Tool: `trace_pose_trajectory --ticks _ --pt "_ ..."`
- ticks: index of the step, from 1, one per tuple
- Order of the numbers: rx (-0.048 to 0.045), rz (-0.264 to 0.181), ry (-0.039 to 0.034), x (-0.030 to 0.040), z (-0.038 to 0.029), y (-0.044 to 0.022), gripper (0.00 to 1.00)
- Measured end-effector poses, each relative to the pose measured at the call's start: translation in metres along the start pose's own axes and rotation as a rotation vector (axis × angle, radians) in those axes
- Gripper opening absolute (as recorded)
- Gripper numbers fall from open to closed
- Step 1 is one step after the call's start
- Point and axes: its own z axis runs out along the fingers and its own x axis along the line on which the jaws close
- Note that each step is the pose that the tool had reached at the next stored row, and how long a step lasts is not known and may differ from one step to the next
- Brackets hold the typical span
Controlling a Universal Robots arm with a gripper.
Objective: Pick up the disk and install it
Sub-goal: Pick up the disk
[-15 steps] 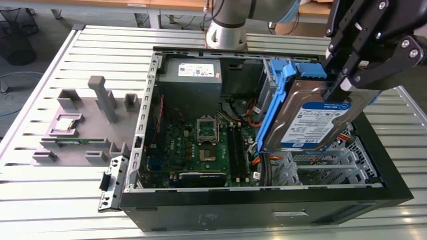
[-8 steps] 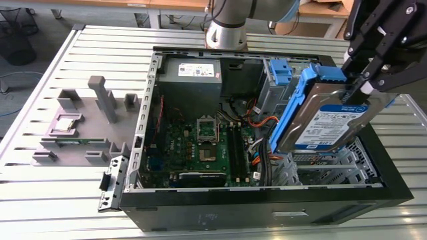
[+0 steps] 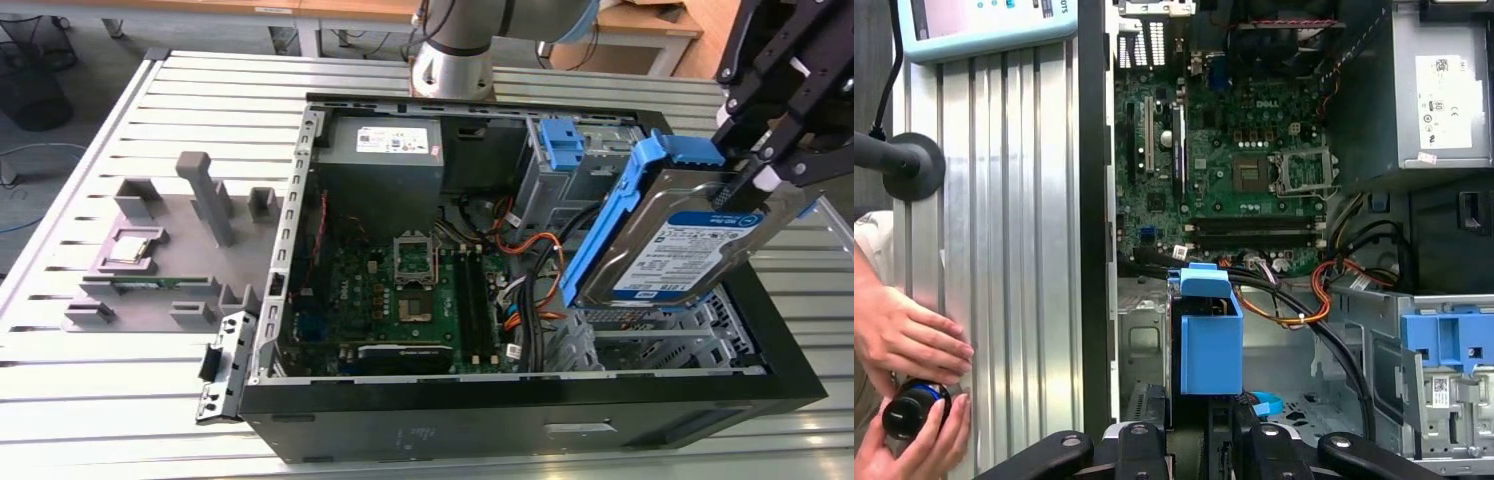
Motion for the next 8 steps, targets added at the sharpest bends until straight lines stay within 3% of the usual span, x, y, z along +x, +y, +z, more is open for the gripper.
trace_pose_trajectory --ticks 8 --pt "0.0000 0.000 -0.0001 0.0002 0.0031 -0.0007 0.35"
